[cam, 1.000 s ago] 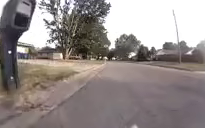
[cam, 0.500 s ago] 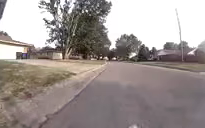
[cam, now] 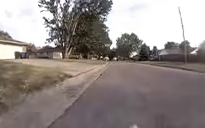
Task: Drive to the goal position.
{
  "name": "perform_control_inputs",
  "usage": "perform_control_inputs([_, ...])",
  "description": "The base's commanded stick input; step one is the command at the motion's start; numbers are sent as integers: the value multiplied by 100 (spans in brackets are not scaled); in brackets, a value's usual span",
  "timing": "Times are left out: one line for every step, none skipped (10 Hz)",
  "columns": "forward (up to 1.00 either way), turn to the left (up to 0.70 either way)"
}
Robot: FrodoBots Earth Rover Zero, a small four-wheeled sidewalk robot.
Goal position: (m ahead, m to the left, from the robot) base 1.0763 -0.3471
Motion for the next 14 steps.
perform_control_inputs([98,0])
perform_control_inputs([98,0])
perform_control_inputs([98,0])
perform_control_inputs([98,0])
perform_control_inputs([98,0])
perform_control_inputs([98,-1])
perform_control_inputs([98,-2])
perform_control_inputs([98,-3])
perform_control_inputs([98,-39])
perform_control_inputs([98,-39])
perform_control_inputs([98,-39])
perform_control_inputs([98,-39])
perform_control_inputs([98,-39])
perform_control_inputs([98,-38])
